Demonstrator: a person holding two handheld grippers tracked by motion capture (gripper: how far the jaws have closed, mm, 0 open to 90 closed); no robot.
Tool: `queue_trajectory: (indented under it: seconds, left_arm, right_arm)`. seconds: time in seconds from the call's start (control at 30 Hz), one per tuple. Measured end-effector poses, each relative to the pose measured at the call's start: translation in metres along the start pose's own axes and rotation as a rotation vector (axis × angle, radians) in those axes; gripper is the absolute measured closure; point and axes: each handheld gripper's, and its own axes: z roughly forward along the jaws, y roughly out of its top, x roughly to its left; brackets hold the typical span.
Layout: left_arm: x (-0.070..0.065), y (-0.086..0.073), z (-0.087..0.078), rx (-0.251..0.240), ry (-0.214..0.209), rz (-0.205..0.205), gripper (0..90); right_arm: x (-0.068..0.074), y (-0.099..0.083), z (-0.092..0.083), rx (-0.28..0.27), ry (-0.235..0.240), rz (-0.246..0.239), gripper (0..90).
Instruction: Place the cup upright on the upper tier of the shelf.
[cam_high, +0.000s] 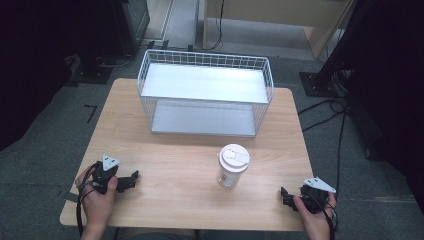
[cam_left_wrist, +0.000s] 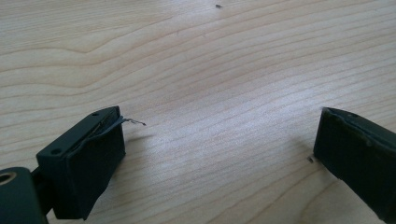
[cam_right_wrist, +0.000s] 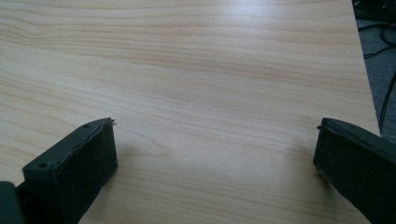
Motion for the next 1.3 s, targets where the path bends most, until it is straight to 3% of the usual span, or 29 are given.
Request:
queue_trajectory:
  seconds: [0.53, 1.07, 1.3]
  left_arm:
    - [0.0, 0.0, 0.0, 0.0, 0.0, 0.0, 2.5]
    - [0.0, 0.0, 0.0, -0.001, 0.0, 0.0, 2.5]
    - [0.0, 0.0, 0.0, -0.001, 0.0, 0.0, 2.4]
  right_arm:
    - [0.04, 0.008, -0.002, -0.017, 0.072, -0.071, 0.0]
    - [0.064, 0.011, -0.007, -0.037, 0.123, -0.115, 0.0]
    - [0.081, 0.014, -0.008, -0.048, 0.156, -0.142, 0.0]
